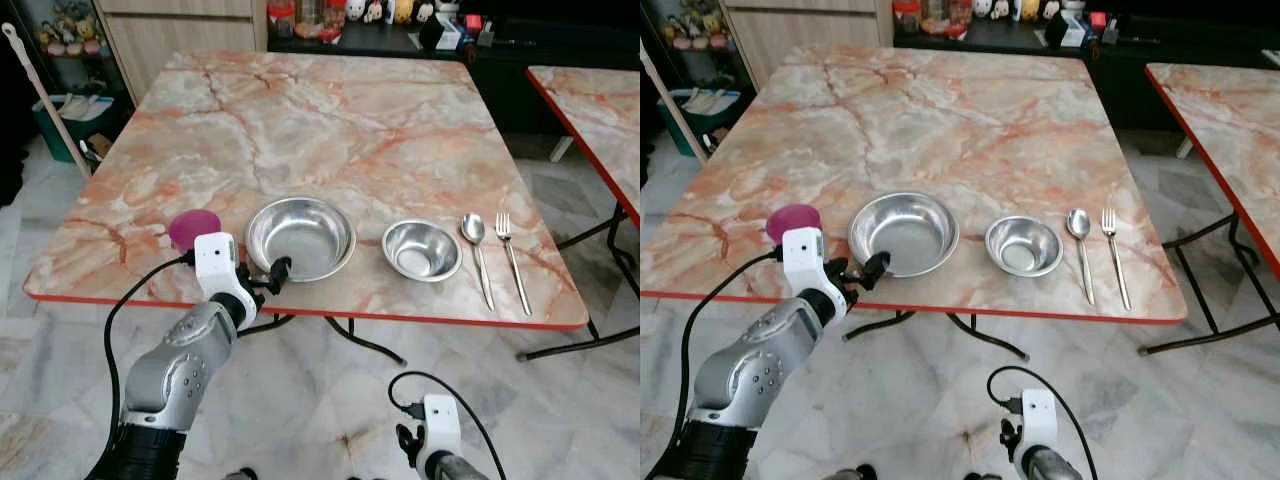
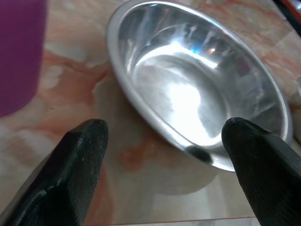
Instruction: Setting the table
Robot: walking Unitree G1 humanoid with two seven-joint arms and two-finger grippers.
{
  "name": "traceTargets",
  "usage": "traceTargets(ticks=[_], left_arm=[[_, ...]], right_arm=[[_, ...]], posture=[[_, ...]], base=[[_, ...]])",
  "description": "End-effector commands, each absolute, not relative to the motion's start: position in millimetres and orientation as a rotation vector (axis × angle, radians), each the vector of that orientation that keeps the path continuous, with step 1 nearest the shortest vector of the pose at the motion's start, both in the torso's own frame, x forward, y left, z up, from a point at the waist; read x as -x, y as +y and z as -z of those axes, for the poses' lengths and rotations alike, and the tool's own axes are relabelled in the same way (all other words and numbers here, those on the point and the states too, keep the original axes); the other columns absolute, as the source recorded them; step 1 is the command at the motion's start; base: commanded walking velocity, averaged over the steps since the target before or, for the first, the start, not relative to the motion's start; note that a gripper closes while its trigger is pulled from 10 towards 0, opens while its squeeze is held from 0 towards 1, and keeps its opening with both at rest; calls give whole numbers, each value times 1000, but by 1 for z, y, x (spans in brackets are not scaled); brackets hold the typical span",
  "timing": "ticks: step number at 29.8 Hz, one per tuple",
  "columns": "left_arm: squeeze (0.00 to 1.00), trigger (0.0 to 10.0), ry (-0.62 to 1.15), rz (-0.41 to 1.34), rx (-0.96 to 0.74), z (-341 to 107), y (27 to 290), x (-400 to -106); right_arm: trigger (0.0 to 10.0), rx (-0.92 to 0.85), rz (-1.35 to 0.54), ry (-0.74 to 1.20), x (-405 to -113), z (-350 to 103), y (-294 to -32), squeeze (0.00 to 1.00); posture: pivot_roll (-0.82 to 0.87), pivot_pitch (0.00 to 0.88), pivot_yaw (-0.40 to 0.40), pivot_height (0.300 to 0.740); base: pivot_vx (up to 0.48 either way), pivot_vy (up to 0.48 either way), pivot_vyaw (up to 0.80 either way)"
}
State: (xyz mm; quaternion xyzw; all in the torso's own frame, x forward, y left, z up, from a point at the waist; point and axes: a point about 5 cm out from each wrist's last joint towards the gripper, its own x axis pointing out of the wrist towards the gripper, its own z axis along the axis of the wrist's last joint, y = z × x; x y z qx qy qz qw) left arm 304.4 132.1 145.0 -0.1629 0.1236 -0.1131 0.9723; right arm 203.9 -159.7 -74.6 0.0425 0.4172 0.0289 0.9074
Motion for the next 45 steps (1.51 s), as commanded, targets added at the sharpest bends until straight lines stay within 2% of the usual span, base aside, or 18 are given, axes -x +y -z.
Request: traceTargets(ticks=[1,14,29,39,45], left_arm=[[0,10000,253,221,334,-150,133,-304],[0,10000,274,218,416,-155,120,-310],[0,10000,341,117,371,-146,114,-319],[0,10000,339,103,400,-147,104,-324],[0,10000,342,33,419,-148,99,-327]], right_arm=[[10000,-86,-54,878,-199,77,-161,0],[10000,-92,-56,876,-199,77,-159,0],[10000,-93,-55,875,-199,77,-159,0],[10000,-95,-55,876,-199,77,-158,0],[10000,-98,-57,877,-198,78,-157,0]], posture=[[124,148,-46,740],[115,147,-44,740],[107,145,-41,740],[105,144,-40,740],[105,141,-36,740]], base=[[0,0,0],[0,0,0],[0,0,0],[0,0,0],[0,0,0]])
